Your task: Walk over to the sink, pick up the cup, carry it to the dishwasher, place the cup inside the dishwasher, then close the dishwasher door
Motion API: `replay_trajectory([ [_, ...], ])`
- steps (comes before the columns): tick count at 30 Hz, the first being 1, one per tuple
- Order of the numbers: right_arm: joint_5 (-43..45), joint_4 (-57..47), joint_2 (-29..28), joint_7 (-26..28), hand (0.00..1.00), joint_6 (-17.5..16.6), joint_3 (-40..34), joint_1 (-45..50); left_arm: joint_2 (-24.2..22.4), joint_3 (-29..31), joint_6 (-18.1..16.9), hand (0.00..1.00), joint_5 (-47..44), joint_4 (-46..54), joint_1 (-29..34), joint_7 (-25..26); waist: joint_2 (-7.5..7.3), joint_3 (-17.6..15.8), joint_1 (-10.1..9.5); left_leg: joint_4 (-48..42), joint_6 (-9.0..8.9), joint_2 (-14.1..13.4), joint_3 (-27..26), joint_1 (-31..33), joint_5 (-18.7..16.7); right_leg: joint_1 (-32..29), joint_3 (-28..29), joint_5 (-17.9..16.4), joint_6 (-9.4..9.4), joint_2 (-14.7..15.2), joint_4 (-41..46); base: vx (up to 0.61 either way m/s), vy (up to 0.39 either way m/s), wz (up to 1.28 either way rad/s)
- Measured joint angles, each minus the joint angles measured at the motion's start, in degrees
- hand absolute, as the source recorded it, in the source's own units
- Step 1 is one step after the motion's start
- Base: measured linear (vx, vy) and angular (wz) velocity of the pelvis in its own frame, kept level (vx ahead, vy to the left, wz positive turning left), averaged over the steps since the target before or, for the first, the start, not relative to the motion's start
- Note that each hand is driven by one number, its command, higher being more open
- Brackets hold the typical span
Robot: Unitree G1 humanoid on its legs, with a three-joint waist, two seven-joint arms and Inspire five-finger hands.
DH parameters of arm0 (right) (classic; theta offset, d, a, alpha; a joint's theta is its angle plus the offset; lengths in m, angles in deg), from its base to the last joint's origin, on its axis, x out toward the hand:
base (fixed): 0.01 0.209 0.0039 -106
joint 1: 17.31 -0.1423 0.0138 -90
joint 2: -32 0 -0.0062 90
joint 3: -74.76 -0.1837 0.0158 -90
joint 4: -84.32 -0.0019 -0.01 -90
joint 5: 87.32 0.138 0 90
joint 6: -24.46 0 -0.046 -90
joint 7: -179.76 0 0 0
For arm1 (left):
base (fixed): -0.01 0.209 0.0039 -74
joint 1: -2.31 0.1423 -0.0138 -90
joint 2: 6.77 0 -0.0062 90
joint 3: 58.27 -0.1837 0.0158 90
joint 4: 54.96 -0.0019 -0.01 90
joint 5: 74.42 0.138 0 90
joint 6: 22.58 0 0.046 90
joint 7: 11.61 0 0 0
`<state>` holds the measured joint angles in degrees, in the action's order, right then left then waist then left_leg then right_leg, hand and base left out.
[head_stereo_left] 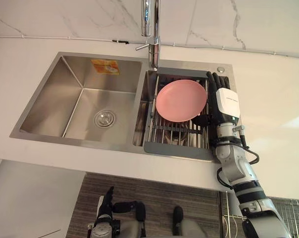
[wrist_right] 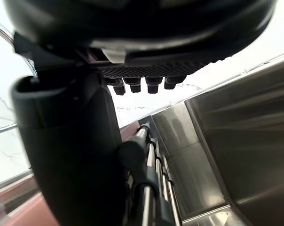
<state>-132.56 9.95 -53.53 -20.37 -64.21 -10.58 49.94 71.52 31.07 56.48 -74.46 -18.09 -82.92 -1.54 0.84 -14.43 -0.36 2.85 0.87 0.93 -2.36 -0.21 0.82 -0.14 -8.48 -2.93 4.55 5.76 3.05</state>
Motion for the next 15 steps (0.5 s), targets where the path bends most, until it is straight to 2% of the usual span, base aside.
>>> replay_trajectory([
  [12, -1.46, 0.84, 0.27, -0.87, 1.0, -0.06, 1.36, -2.46, 0.29, -0.97, -0.23, 1.0, -0.08, 1.03, -0.02, 0.08, 0.0, -1.11, 0.01, -0.21, -0.06, -0.05, 0.07, 0.89, -0.01, -1.19, -0.04, 0.0, 0.01, 0.08, 0.92, -0.02, -0.004, 0.0],
  [13, -1.7, 0.81, 0.34, -0.86, 0.0, -0.15, 2.06, -2.56, 0.3, -0.97, -0.23, 1.0, -0.08, 1.04, -0.02, 0.08, 0.0, -1.12, 0.01, -0.21, -0.06, -0.07, 0.07, 0.89, -0.01, -1.18, -0.05, 0.0, 0.01, 0.07, 0.93, -0.03, -0.008, 0.0],
  [15, -2.2, 0.8, 0.63, -0.82, 0.0, -0.36, 2.82, -2.63, 0.29, -0.97, -0.23, 1.0, -0.07, 1.04, -0.02, 0.08, 0.0, -1.12, 0.0, -0.2, -0.06, -0.1, 0.07, 0.88, -0.01, -1.18, -0.06, 0.0, 0.01, 0.04, 0.94, 0.0, 0.0, 0.0],
])
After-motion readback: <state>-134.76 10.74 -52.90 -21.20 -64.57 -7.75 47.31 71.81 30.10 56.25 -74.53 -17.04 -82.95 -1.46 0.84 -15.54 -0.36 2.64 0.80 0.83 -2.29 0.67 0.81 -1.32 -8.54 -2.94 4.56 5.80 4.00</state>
